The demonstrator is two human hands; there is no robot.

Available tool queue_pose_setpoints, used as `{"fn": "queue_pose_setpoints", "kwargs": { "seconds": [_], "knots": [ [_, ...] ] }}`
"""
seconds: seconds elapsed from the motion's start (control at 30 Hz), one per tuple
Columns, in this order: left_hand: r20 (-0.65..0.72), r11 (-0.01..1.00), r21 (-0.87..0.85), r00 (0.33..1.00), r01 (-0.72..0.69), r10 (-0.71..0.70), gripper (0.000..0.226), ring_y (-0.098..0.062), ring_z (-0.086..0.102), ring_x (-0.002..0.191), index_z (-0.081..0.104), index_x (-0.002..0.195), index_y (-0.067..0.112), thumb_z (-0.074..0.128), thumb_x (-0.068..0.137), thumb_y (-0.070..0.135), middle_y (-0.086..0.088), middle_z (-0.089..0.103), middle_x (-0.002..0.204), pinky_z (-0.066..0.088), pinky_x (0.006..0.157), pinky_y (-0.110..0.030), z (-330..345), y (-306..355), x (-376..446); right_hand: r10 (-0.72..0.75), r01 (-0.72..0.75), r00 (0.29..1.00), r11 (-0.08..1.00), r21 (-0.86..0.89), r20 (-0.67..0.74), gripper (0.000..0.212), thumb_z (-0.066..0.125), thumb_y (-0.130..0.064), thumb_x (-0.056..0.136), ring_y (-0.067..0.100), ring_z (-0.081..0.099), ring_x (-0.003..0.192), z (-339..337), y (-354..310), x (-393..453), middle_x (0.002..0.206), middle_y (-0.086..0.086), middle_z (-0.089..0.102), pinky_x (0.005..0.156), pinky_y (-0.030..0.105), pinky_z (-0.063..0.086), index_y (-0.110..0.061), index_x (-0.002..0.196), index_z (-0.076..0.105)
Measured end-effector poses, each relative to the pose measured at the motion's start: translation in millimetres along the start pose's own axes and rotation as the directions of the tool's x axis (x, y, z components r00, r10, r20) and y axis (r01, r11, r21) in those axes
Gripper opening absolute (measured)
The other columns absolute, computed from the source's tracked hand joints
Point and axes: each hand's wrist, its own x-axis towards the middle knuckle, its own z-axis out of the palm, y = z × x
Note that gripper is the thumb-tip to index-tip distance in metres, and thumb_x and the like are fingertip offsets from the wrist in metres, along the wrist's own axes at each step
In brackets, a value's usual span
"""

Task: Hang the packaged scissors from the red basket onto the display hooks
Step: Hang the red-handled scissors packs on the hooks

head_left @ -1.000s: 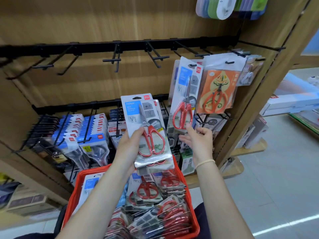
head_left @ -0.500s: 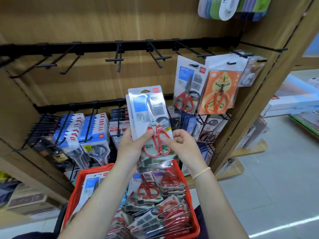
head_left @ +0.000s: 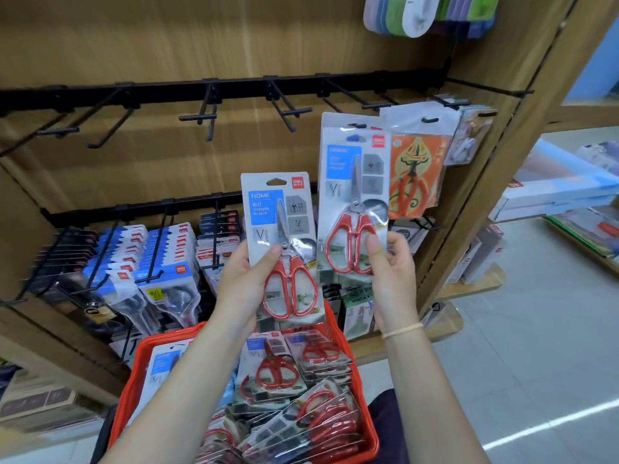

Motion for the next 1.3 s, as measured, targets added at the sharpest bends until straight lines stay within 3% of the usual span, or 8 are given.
{"fn": "queue_pose_setpoints", "kwargs": {
  "seconds": [0.1,0.37,0.57,0.7,0.87,1.0,1.13,1.3],
  "knots": [
    [0.002,1.0,-0.003,1.0,-0.003,0.003,0.027,-0.022,0.075,0.104,0.066,0.125,0.026,0.067,0.099,0.021,0.002,0.078,0.112,0.056,0.098,-0.053,5,2,1,-0.047,0.047,0.998,0.999,-0.007,-0.034,0.011,0.061,-0.032,0.1,0.003,0.055,0.076,-4,-5,12,0.087,-0.009,0.062,0.075,0.023,0.044,-0.023,0.096,0.057],
    [-0.014,1.0,-0.003,1.0,-0.024,0.024,0.026,-0.023,0.075,0.103,0.066,0.124,0.027,0.066,0.099,0.021,0.002,0.078,0.11,0.057,0.097,-0.053,10,3,2,0.0,-0.003,0.998,0.999,-0.047,-0.063,0.018,0.064,-0.038,0.098,0.011,0.059,0.088,1,-6,30,0.1,0.001,0.067,0.084,0.032,0.048,-0.02,0.101,0.062],
    [-0.062,0.999,-0.02,0.997,-0.042,0.041,0.019,-0.02,0.076,0.097,0.067,0.113,0.031,0.064,0.1,0.017,0.004,0.079,0.105,0.06,0.092,-0.048,5,-1,-1,0.08,-0.086,0.99,0.995,-0.052,-0.114,0.032,0.068,-0.042,0.094,0.008,0.052,0.074,4,1,33,0.083,-0.005,0.057,0.074,0.029,0.046,-0.011,0.1,0.061],
    [-0.079,1.0,-0.023,0.997,-0.012,0.01,0.019,-0.022,0.076,0.097,0.067,0.112,0.032,0.065,0.1,0.017,0.001,0.079,0.106,0.06,0.09,-0.048,3,-10,-3,0.199,-0.205,0.97,0.978,-0.033,-0.143,0.034,0.071,-0.039,0.093,0.014,0.067,0.089,2,14,27,0.109,0.005,0.067,0.085,0.037,0.06,-0.013,0.112,0.059],
    [-0.025,0.999,0.006,0.999,-0.036,0.036,0.017,-0.025,0.075,0.1,0.069,0.112,0.029,0.068,0.098,0.019,0.001,0.079,0.106,0.06,0.091,-0.048,20,-5,2,0.305,-0.299,0.949,0.952,0.069,-0.084,0.061,0.071,-0.026,0.095,0.018,0.068,0.107,0,17,15,0.131,0.009,0.06,0.102,0.039,0.053,-0.012,0.146,0.042],
    [0.027,0.997,0.001,0.997,-0.076,0.076,0.016,-0.027,0.076,0.099,0.071,0.109,0.028,0.069,0.097,0.017,0.001,0.08,0.102,0.061,0.087,-0.044,43,3,11,0.273,-0.27,0.961,0.961,-0.067,0.039,0.031,0.067,-0.038,0.096,0.014,0.07,0.101,-4,9,4,0.119,0.002,0.067,0.092,0.035,0.059,-0.018,0.118,0.061],
    [0.091,0.994,0.011,0.99,-0.11,0.109,0.016,-0.022,0.075,0.099,0.071,0.111,0.026,0.07,0.097,0.018,0.002,0.079,0.104,0.06,0.089,-0.043,65,9,21,0.19,-0.152,0.96,0.971,-0.186,0.208,0.041,0.063,-0.05,0.095,0.031,0.067,0.1,-5,0,-1,0.105,0.015,0.071,0.098,0.054,0.052,-0.01,0.106,0.067],
    [0.233,0.994,0.055,0.969,-0.096,0.081,0.02,-0.019,0.076,0.09,0.068,0.114,0.022,0.073,0.095,0.02,0.0,0.079,0.1,0.061,0.074,-0.035,75,10,27,0.061,-0.047,0.989,0.994,-0.101,0.134,0.018,0.061,-0.041,0.098,0.033,0.068,0.103,-9,-8,9,0.106,0.011,0.073,0.095,0.06,0.052,-0.024,0.103,0.067]
  ]
}}
